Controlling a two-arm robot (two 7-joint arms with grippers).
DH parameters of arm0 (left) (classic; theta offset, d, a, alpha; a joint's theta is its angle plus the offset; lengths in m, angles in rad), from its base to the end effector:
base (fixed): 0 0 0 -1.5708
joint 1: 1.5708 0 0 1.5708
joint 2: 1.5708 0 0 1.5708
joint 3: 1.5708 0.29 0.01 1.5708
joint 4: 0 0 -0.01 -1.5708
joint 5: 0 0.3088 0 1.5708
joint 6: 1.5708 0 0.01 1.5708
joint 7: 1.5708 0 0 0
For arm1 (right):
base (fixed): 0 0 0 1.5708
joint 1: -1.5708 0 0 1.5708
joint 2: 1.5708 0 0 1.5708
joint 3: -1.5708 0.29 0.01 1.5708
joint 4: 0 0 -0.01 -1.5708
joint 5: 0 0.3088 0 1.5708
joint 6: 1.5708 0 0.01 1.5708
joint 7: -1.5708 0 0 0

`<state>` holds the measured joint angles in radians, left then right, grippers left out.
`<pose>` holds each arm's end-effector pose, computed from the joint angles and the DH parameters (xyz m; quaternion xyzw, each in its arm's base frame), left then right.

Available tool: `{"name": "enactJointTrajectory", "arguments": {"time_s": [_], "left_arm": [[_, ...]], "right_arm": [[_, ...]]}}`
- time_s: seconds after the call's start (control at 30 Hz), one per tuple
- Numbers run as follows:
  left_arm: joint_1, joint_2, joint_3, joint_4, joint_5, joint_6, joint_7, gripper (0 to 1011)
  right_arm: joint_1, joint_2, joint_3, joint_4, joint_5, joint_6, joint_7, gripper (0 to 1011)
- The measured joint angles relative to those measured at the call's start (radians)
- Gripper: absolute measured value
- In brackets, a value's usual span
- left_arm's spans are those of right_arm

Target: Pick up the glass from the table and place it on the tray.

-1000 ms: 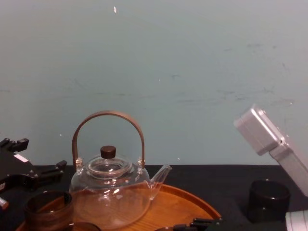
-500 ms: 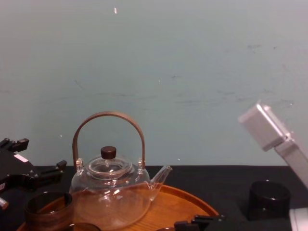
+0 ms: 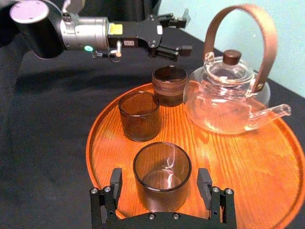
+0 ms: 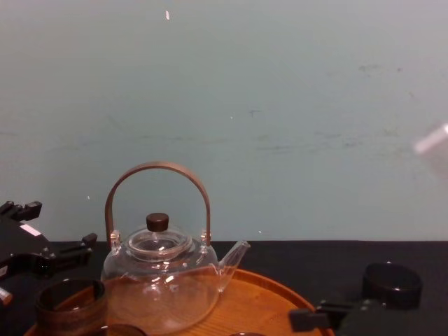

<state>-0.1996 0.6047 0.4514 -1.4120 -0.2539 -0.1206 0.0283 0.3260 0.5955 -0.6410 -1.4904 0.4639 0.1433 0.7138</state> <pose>0.3581 0.0827 -0.3022 0.1414 -0.1325 0.5799 0.7913 0.3696 -0.0211 -0.2767 -0.1633 0.0408 -0.1911 0.9670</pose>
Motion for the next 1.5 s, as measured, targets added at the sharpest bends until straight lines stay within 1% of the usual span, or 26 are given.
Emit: {"name": "enactJointTrajectory", "arguments": {"time_s": [0.13, 0.17, 0.3, 0.4, 0.43, 0.5, 0.57, 0.6, 0.63, 0.73, 0.77, 0.83, 0.87, 0.9, 0.93, 1.0, 1.07, 1.1, 1.23, 1.5], "left_arm": [[0.0, 0.0, 0.0, 0.0, 0.0, 0.0, 0.0, 1001], [0.0, 0.0, 0.0, 0.0, 0.0, 0.0, 0.0, 1001], [0.0, 0.0, 0.0, 0.0, 0.0, 0.0, 0.0, 1001], [0.0, 0.0, 0.0, 0.0, 0.0, 0.0, 0.0, 1001], [0.0, 0.0, 0.0, 0.0, 0.0, 0.0, 0.0, 1001], [0.0, 0.0, 0.0, 0.0, 0.0, 0.0, 0.0, 1001], [0.0, 0.0, 0.0, 0.0, 0.0, 0.0, 0.0, 1001], [0.0, 0.0, 0.0, 0.0, 0.0, 0.0, 0.0, 1001], [0.0, 0.0, 0.0, 0.0, 0.0, 0.0, 0.0, 1001], [0.0, 0.0, 0.0, 0.0, 0.0, 0.0, 0.0, 1001], [0.0, 0.0, 0.0, 0.0, 0.0, 0.0, 0.0, 1001], [0.0, 0.0, 0.0, 0.0, 0.0, 0.0, 0.0, 1002], [0.0, 0.0, 0.0, 0.0, 0.0, 0.0, 0.0, 1001], [0.0, 0.0, 0.0, 0.0, 0.0, 0.0, 0.0, 1001], [0.0, 0.0, 0.0, 0.0, 0.0, 0.0, 0.0, 1001], [0.0, 0.0, 0.0, 0.0, 0.0, 0.0, 0.0, 1001], [0.0, 0.0, 0.0, 0.0, 0.0, 0.0, 0.0, 1001], [0.0, 0.0, 0.0, 0.0, 0.0, 0.0, 0.0, 1001], [0.0, 0.0, 0.0, 0.0, 0.0, 0.0, 0.0, 1001], [0.0, 0.0, 0.0, 0.0, 0.0, 0.0, 0.0, 1001]], "right_arm": [[-0.021, 0.034, 0.021, -0.031, 0.022, -0.011, 0.003, 1002], [-0.033, 0.05, 0.033, -0.046, 0.033, -0.017, 0.003, 1003], [-0.065, 0.092, 0.068, -0.078, 0.063, -0.028, -0.008, 1003], [-0.08, 0.105, 0.085, -0.087, 0.074, -0.029, -0.024, 1002], [-0.09, 0.113, 0.098, -0.091, 0.08, -0.029, -0.039, 1002], [-0.1, 0.118, 0.111, -0.093, 0.086, -0.029, -0.056, 1002], [-0.114, 0.122, 0.132, -0.095, 0.096, -0.029, -0.082, 1002], [-0.118, 0.123, 0.14, -0.095, 0.099, -0.028, -0.092, 1002], [-0.127, 0.123, 0.157, -0.095, 0.105, -0.028, -0.115, 1002], [-0.137, 0.12, 0.181, -0.095, 0.112, -0.026, -0.146, 1002], [-0.143, 0.116, 0.198, -0.095, 0.115, -0.022, -0.17, 1002], [-0.148, 0.111, 0.215, -0.094, 0.118, -0.016, -0.197, 1002], [-0.154, 0.104, 0.231, -0.093, 0.12, -0.007, -0.224, 1002], [-0.154, 0.104, 0.231, -0.093, 0.12, -0.007, -0.224, 1002], [-0.157, 0.096, 0.247, -0.09, 0.12, 0.003, -0.253, 1003], [-0.161, 0.085, 0.265, -0.086, 0.119, 0.016, -0.29, 1002], [-0.163, 0.077, 0.279, -0.08, 0.116, 0.029, -0.316, 1003], [-0.163, 0.077, 0.279, -0.08, 0.116, 0.029, -0.316, 1002], [-0.166, 0.063, 0.299, -0.069, 0.102, 0.052, -0.353, 1003], [-0.169, 0.04, 0.313, -0.046, 0.081, 0.097, -0.384, 1002]]}}
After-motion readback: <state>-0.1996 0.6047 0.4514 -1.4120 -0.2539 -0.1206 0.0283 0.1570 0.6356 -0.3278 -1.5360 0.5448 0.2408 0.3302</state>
